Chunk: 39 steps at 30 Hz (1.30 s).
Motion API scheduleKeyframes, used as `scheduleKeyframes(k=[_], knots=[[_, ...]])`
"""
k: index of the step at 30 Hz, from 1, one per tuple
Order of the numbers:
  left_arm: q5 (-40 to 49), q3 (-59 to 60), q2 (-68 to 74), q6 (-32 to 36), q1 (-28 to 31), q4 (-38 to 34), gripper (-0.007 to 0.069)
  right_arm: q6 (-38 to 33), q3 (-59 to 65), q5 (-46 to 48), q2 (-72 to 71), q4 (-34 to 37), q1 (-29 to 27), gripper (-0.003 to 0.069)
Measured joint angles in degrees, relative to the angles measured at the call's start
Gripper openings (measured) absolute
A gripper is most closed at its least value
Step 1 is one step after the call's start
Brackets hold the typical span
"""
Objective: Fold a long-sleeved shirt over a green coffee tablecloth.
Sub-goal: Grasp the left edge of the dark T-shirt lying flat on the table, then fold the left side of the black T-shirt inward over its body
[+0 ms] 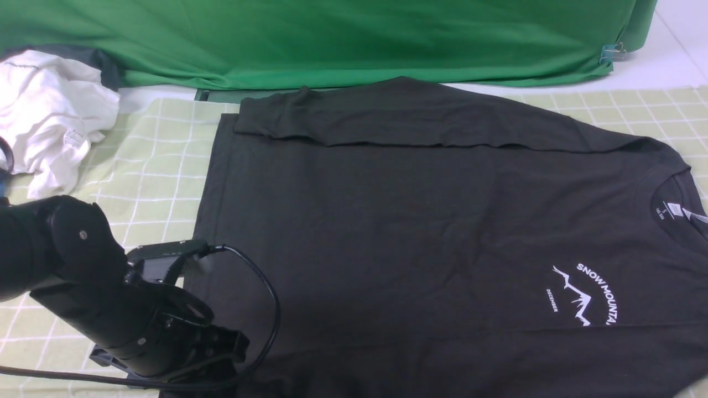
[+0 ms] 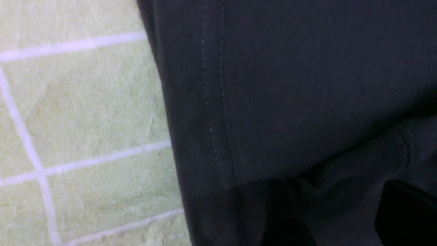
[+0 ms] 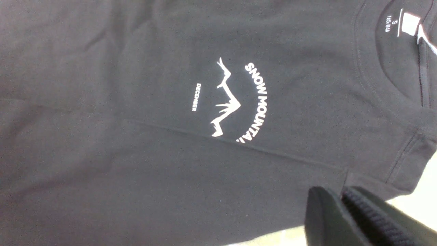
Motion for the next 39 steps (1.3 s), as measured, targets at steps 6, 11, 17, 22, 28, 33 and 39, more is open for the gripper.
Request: scheduleKeyframes(k=[6,11,17,22,28,33,39], knots=[[-1.02,0.00,0.00,-0.69,0.00,-0.40,0.0370,0.00,0.00,0.00,0.00,0.00,0.00,0.0090],[-1.72,0.00,0.00,-0.86,0.00,-1.86,0.0370,0.00,0.00,0.00,0.00,0.00,0.00,0.0103],[-1.84,0.14,0.00,-3.30,-0.02,-2.31,0.0353,0.00,0.00,0.00,0.00,0.00,0.00,0.0113],[-2.39,1.71,0.00,-5.92,-0.02,-2.58,0.0265,0.00,0.00,0.00,0.00,0.00,0.00,0.0120],[-4.09,2.43,0.00,-7.57,-0.02,-1.16,0.0057,0.00,0.00,0.00,0.00,0.00,0.00,0.0123],[-4.54,2.43,-0.36,-7.63,-0.02,-0.97,0.0018,0.00,0.00,0.00,0.00,0.00,0.00,0.0132],[0.29,-1.41,-8.51,-10.15,-0.02,-0.90,0.0017,0.00,0.00,0.00,0.00,0.00,0.00,0.0139]])
